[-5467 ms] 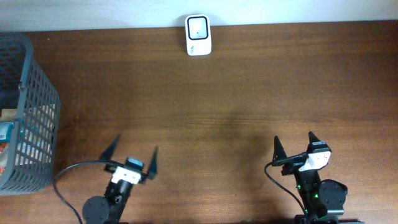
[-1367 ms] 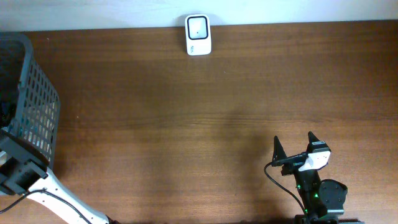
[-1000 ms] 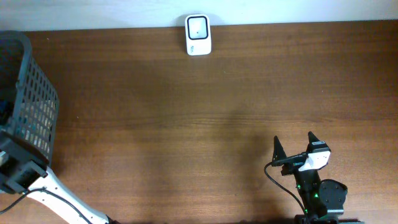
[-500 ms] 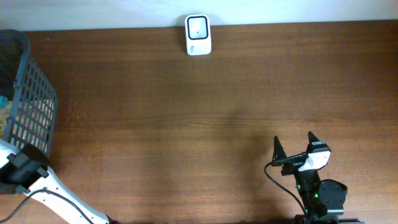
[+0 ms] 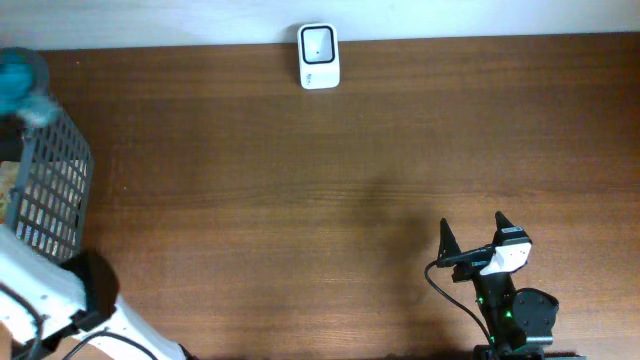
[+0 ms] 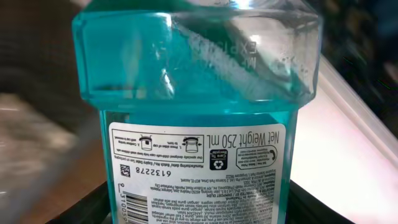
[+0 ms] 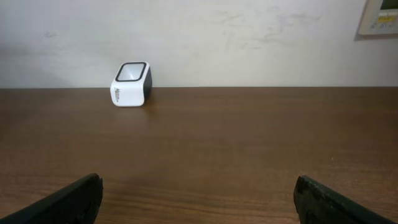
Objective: Scan the item barcode
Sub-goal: 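Lift the mouthwash bottle out and lower it onto the table centre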
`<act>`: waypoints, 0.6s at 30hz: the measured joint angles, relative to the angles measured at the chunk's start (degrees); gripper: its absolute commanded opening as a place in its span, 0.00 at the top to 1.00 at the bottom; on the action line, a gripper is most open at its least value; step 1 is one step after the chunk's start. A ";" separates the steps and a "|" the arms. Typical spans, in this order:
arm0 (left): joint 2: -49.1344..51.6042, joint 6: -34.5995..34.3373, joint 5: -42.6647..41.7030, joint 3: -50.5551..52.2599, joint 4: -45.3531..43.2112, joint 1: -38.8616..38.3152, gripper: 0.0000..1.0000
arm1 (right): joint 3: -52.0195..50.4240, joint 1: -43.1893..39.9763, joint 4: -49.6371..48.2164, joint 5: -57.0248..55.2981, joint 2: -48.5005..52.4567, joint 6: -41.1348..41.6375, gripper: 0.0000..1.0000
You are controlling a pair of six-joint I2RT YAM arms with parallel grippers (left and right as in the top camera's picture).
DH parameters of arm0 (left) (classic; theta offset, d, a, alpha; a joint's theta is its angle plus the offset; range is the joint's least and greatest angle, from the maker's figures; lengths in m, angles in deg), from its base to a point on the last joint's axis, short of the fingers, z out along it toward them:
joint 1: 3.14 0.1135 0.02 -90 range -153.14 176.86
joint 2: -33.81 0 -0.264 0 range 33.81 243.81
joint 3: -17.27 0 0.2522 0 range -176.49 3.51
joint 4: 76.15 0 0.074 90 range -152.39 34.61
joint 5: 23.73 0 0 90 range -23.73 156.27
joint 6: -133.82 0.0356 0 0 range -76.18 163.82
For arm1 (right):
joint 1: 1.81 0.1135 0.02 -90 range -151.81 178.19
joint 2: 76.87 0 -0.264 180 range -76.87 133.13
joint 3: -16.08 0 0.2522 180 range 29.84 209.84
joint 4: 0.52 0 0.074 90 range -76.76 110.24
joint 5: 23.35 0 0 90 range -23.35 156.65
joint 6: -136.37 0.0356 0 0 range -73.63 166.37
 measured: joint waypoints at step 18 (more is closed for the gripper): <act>1.14 1.46 9.77 56.15 -23.32 -42.95 0.43 | 0.00 0.00 -0.02 0.00 0.00 -0.07 0.02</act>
